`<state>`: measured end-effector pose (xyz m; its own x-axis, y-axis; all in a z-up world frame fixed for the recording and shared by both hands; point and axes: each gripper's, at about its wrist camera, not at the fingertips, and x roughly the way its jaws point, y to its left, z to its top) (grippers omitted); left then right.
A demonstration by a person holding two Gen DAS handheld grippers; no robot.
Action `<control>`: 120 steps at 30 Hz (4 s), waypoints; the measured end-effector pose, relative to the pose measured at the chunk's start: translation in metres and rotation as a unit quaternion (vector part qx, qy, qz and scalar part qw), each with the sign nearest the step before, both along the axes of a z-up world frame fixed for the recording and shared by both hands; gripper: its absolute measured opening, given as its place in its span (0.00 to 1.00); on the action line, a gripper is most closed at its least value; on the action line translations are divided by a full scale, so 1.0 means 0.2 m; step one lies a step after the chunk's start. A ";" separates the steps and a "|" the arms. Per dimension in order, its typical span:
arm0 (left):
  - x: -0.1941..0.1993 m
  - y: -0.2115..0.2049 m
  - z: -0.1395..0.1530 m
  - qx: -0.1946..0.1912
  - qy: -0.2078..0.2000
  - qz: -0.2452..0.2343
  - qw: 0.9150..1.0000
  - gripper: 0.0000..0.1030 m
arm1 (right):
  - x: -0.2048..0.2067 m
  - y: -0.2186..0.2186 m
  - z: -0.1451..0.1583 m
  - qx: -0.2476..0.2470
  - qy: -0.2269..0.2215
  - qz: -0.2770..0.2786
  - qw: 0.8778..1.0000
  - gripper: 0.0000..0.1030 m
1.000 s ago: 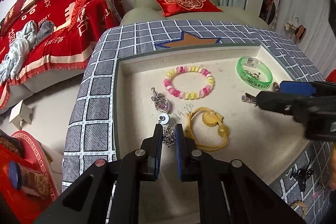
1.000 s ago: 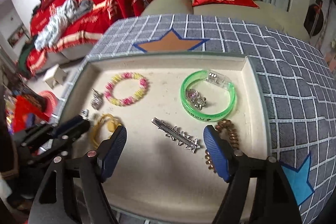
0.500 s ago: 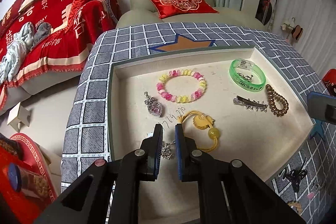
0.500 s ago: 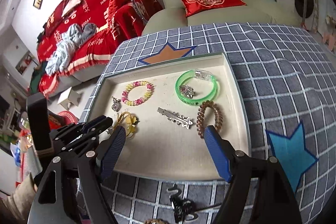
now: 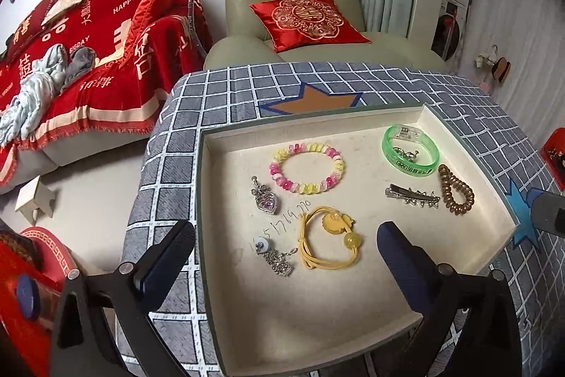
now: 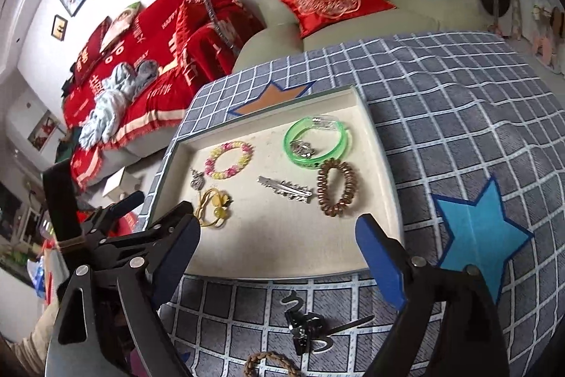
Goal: Organize jewelry
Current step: 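Withdraw both tools from the tray toward the remaining jewelry, then grasp the black claw clip with the right tool while the left tool grasps the braided brown bracelet, then carry the claw clip and braided bracelet over the white tray with both tools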
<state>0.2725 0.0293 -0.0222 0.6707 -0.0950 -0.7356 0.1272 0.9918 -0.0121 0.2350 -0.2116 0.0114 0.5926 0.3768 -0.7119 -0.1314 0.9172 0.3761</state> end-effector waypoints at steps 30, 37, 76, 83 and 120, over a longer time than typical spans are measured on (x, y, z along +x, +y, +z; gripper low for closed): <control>-0.65 -0.15 -0.15 -0.042 0.083 -0.029 0.995 1.00 | -0.25 -0.03 -0.32 -0.087 0.098 0.038 0.991 0.89; -0.68 -0.26 -0.16 -0.041 0.084 -0.039 0.995 1.00 | -0.22 0.02 -0.33 -0.104 0.091 0.061 0.988 0.84; -0.69 -0.58 -0.18 0.013 0.081 -0.127 0.989 0.48 | -0.29 -0.14 -0.23 -0.090 0.065 0.040 0.993 0.27; -0.69 -0.53 -0.17 -0.035 0.090 -0.137 0.986 0.22 | -0.33 -0.16 -0.19 -0.083 0.055 0.032 0.995 0.27; -0.41 -0.05 0.30 -0.095 -0.025 -0.060 0.993 0.22 | -0.14 0.01 0.12 -0.076 0.011 0.039 0.996 0.27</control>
